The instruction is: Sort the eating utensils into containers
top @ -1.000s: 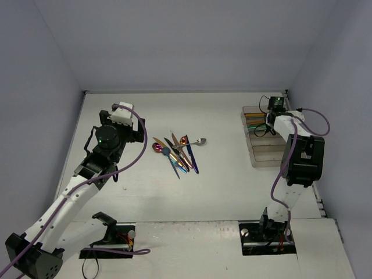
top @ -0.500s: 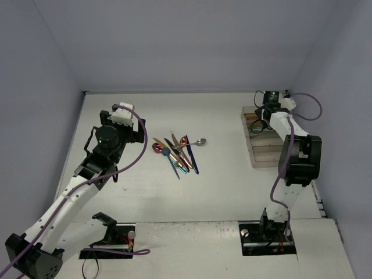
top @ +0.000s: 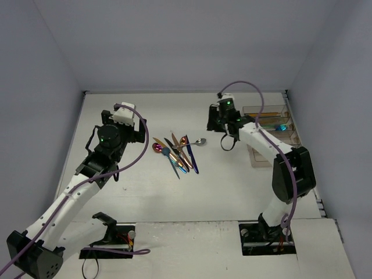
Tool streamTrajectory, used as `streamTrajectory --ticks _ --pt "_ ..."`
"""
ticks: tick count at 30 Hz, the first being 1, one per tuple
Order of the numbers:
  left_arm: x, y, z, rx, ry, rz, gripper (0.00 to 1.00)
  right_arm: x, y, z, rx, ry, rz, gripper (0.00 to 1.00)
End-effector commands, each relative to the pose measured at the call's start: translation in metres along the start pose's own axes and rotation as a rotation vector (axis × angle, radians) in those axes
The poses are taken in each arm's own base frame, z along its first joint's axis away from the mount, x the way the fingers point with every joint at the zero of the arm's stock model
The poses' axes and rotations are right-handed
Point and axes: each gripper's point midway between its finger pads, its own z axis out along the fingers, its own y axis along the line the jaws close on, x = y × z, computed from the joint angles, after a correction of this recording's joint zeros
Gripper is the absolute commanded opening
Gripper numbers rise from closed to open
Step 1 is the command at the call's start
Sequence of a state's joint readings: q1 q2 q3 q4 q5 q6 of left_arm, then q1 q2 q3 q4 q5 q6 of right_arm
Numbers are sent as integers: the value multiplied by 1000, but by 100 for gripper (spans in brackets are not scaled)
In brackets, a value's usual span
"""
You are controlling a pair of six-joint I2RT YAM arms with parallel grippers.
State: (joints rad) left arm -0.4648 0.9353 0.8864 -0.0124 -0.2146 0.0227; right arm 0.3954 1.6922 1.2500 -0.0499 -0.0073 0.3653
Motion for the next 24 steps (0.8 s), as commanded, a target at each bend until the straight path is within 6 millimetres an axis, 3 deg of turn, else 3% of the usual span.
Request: streamTrajectory --ticks 1,5,14,24 --pt "-37 2 1 -9 -92 -39 90 36 35 1 -16 44 -171 46" --pt "-35 1 2 -9 -85 -38 90 52 33 20 53 65 -114 44" --pt "-37 2 0 -13 -94 -38 90 64 14 49 114 106 22 42" --pt "-41 4 -3 -16 -107 -41 90 69 11 79 -40 156 100 36"
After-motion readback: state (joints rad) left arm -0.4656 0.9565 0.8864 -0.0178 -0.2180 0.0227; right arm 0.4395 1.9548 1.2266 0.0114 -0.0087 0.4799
